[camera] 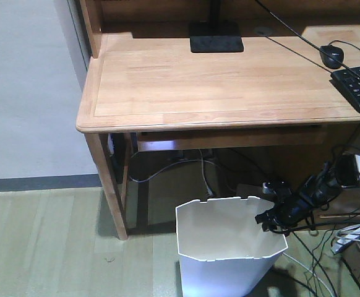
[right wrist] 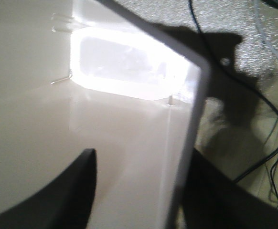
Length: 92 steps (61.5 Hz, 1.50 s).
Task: Move trash bin to bedside with robot
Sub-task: 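Close the right gripper on the bin rim nearest the robot, then lift the bin slightly and pull it out from under the desk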
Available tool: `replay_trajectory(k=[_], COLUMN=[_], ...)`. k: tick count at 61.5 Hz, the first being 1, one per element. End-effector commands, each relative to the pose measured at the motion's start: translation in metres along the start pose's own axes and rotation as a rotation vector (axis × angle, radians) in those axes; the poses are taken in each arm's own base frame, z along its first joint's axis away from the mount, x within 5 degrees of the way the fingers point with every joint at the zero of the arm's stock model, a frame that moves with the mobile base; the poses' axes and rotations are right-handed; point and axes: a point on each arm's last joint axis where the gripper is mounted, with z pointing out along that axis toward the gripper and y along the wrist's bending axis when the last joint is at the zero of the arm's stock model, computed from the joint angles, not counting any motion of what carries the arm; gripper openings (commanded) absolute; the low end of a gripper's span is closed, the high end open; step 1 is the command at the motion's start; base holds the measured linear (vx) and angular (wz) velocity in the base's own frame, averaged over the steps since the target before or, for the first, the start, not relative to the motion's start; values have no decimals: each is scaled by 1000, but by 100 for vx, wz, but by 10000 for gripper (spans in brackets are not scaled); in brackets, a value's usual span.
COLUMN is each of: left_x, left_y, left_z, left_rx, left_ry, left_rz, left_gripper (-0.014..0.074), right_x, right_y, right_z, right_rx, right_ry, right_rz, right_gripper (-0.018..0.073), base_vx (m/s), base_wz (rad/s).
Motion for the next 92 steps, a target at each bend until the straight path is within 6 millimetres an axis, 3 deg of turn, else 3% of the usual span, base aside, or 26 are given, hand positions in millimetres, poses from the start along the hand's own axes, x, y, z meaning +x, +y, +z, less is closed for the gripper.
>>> replay_trajectory(k=[1, 9, 41, 56, 71, 92], left_x=[-3, -3, -3, -3, -3, -3], left_y=[0, 0, 0, 0, 0, 0], left_z=[0, 0, 0, 0, 0, 0], left_rx=[4, 4, 4, 4, 4, 4], left_ry=[-72, -72, -72, -72, -72, -72], left_rz=[-9, -9, -9, -9, -9, -9], left_gripper=[-6, -6, -6, -6, -6, -6], right_x=[-21, -28, -46, -60, -40, -10], right_y=[1, 1, 17, 25, 44, 69], right_z=[-15, -15, -56, -92, -139, -189], right_rx=[-55, -99, -263, -288, -246, -261], right_ry=[-5, 28, 49, -10, -147, -167], right_rz=[-16, 21, -39, -28, -77, -101], right_gripper=[166, -17, -5, -5, -5, -5], base_vx=[0, 0, 0, 0, 0, 0], base_wz=[0, 0, 0, 0, 0, 0])
